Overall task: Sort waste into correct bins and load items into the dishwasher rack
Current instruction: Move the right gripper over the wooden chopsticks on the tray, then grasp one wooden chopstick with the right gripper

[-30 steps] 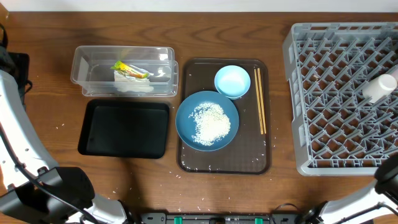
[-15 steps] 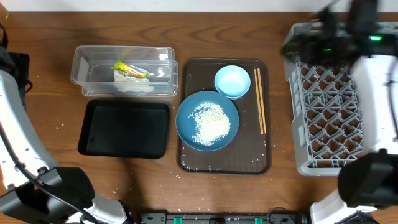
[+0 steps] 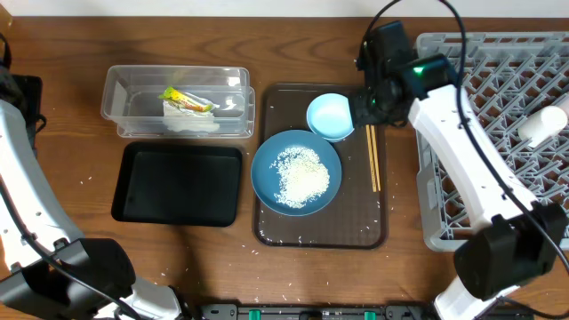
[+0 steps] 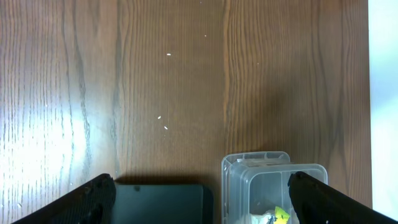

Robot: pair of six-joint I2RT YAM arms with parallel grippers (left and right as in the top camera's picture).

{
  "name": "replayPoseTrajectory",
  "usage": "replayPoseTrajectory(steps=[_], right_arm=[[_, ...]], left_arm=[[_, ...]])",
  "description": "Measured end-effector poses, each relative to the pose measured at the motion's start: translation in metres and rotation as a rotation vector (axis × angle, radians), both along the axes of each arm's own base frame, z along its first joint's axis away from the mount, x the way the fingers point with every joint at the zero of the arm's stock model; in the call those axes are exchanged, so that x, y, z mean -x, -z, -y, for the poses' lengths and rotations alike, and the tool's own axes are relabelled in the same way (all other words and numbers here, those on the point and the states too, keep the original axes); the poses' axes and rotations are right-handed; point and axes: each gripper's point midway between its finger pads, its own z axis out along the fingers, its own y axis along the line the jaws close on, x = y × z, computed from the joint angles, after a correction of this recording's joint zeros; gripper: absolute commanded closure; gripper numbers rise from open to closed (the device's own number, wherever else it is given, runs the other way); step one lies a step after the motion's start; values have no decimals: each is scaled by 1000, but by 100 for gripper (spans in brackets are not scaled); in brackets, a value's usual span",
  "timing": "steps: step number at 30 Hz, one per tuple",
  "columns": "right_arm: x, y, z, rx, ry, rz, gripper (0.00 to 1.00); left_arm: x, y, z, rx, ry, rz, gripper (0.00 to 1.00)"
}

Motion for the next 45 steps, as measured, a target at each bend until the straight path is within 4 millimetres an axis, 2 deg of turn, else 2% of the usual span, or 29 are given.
replayPoseTrajectory(steps=[7, 9, 10, 12, 13, 14, 23, 28, 33, 36, 40, 45], right_arm=[[8, 30, 8, 44, 84, -106, 49], [10, 38, 9, 56, 93, -136, 44], [10, 42, 9, 59, 97, -144, 46], [11, 50, 9, 67, 103, -165, 65], [12, 52, 9, 69, 101, -171, 62], [12, 55, 9, 71, 107, -177, 55], [2, 61, 13, 98, 121, -149, 58], [4, 91, 15, 132, 123, -201, 64], [11, 123, 17, 155, 117, -270, 62], [11, 129, 18, 157, 119, -281, 62], [6, 130, 22, 137, 120, -277, 73], [-8, 134, 20, 50, 81, -250, 74]], left_arm=[[0, 0, 0, 0, 0, 0, 8], [0, 0, 0, 0, 0, 0, 8], [0, 0, 0, 0, 0, 0, 8], [0, 0, 0, 0, 0, 0, 8], [0, 0, 0, 0, 0, 0, 8], [0, 0, 0, 0, 0, 0, 8], [0, 0, 0, 0, 0, 0, 8], [0, 0, 0, 0, 0, 0, 8], [0, 0, 0, 0, 0, 0, 8], [0, 0, 0, 0, 0, 0, 8], [0, 0, 0, 0, 0, 0, 8], [0, 0, 0, 0, 0, 0, 8]])
